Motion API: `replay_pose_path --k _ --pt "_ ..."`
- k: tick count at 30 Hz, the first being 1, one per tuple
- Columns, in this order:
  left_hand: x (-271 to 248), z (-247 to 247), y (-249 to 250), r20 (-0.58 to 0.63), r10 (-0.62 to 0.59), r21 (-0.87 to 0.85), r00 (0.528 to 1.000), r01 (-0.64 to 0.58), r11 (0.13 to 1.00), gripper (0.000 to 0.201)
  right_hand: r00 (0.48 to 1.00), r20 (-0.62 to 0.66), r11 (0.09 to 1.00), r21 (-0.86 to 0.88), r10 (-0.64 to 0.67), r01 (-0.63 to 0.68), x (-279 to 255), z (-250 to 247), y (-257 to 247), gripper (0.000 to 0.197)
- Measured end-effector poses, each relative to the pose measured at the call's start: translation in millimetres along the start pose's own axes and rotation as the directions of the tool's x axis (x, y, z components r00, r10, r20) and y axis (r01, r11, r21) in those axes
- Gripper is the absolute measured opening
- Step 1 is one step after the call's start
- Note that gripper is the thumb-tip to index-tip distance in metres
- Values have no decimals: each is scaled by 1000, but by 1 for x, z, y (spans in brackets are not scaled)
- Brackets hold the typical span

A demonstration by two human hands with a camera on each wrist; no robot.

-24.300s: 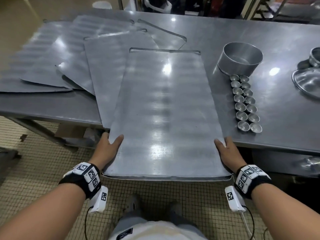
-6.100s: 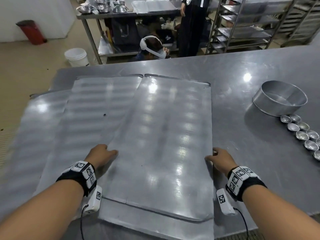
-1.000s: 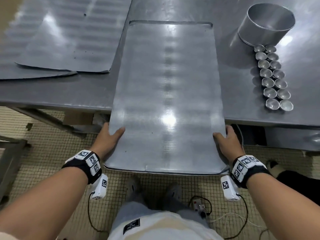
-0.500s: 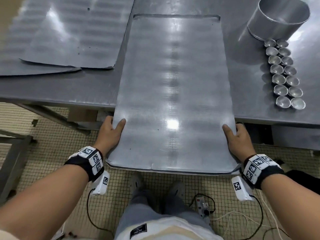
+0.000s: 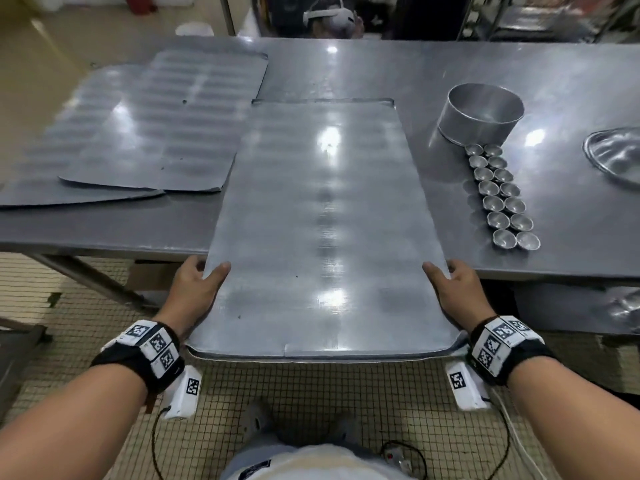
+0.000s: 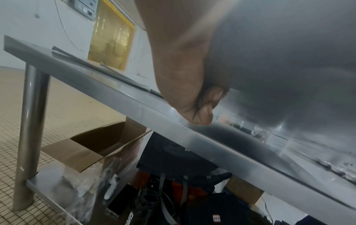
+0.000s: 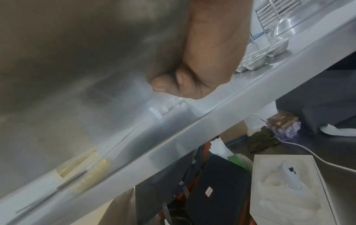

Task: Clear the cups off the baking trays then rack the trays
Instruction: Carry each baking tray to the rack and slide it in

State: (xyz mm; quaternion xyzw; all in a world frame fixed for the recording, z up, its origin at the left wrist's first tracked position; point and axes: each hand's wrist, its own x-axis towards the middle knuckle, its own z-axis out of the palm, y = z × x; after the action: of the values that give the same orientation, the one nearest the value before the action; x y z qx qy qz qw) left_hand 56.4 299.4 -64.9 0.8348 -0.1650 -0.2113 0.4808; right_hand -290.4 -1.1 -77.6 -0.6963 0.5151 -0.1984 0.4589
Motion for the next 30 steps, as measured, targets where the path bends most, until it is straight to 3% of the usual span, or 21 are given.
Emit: replay_pose_path --k 3,6,7,9,12,14,15,19,21,25,30 --pt "-5 -10 12 -52 37 -33 998 -39 999 33 998 -6 998 20 -63 63 -4 -1 -23 57" --pt "1 -24 30 -107 111 -8 988 -113 994 30 994 -32 994 16 -105 106 2 -4 -58 35" --pt "3 -33 36 -134 129 -6 982 -131 991 31 988 -32 989 7 -149 149 5 -4 -71 35" --pt "11 -57 46 -189 149 -8 971 -154 988 35 973 -68 975 12 -218 220 18 4 -94 53" --pt "22 -101 59 -281 194 -19 940 -208 978 35 947 -54 948 30 -316 318 32 23 -142 41" --pt "25 -133 69 -339 233 -7 911 -251 968 33 925 -61 924 59 -374 377 37 42 -179 63" --pt "25 -150 74 -368 246 -7 897 -268 963 32 910 -51 907 72 -412 415 35 52 -200 69" --pt "31 -228 80 -510 290 50 809 -309 950 31 850 -38 840 134 -525 525 35 102 -272 37" --pt "29 -264 80 -572 300 92 764 -304 948 31 823 6 810 184 -568 557 30 131 -305 30" --pt "13 -331 72 -677 285 124 679 -277 953 28 766 77 754 263 -638 602 27 192 -361 37" --pt "-14 -396 55 -795 237 135 558 -219 966 28 659 165 667 356 -734 654 13 260 -421 30"
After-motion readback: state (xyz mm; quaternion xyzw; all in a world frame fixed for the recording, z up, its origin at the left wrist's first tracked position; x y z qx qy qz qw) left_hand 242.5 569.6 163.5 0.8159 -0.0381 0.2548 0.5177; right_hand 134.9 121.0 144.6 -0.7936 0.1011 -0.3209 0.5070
